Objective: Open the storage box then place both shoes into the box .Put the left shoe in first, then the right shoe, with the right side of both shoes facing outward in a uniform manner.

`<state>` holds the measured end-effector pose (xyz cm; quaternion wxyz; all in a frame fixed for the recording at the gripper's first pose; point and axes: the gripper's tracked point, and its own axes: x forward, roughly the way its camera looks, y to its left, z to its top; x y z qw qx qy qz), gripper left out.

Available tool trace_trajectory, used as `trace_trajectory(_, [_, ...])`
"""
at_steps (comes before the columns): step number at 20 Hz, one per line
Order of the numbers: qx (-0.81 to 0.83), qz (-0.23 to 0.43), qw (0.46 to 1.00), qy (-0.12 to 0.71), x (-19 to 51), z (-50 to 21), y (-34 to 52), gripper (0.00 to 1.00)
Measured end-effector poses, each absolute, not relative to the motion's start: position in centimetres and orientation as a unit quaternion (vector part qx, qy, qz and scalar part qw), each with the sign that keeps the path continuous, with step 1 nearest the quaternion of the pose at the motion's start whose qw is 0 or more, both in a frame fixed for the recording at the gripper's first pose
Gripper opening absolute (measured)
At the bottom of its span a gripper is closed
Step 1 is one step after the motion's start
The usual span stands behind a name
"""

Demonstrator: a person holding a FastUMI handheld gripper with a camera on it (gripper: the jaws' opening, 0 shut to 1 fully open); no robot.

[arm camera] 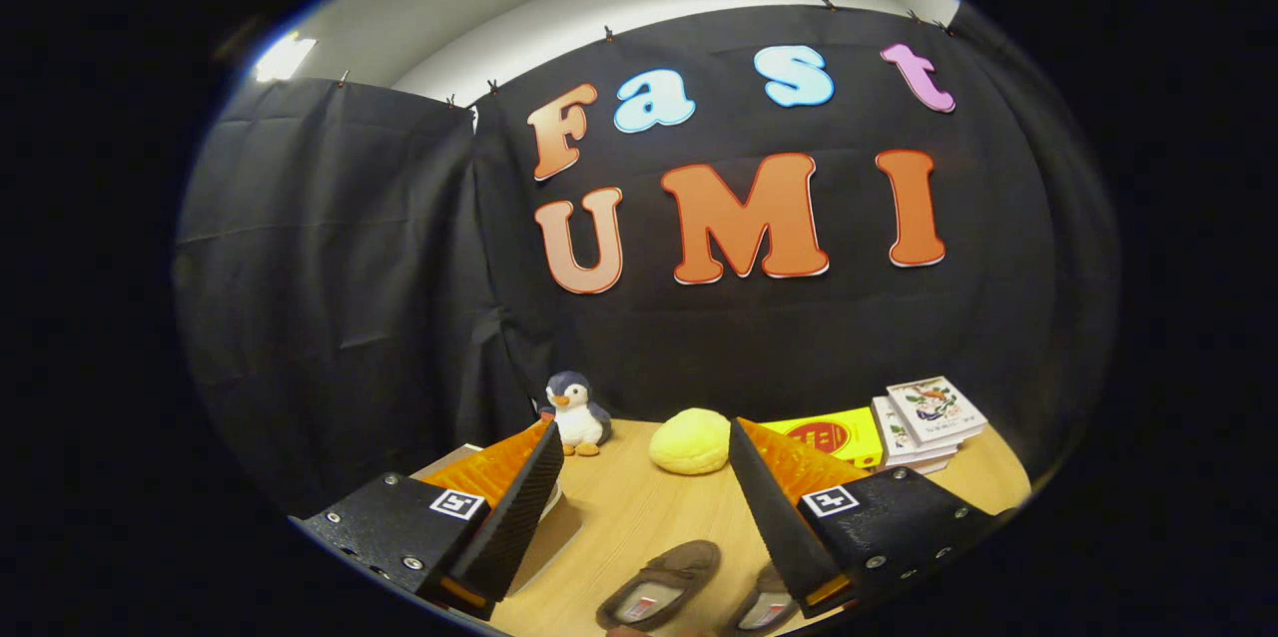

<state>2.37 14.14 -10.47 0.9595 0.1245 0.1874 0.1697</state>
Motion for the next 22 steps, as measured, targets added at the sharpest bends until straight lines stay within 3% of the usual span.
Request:
trace_trajectory(12, [0.204, 0.298, 0.845, 0.394, -3.3, -21.7, 25.7, 0.98])
trace_trajectory(22, [0.298, 0.401, 0.692, 0.521, -8.8, -27.2, 33.7, 0.98])
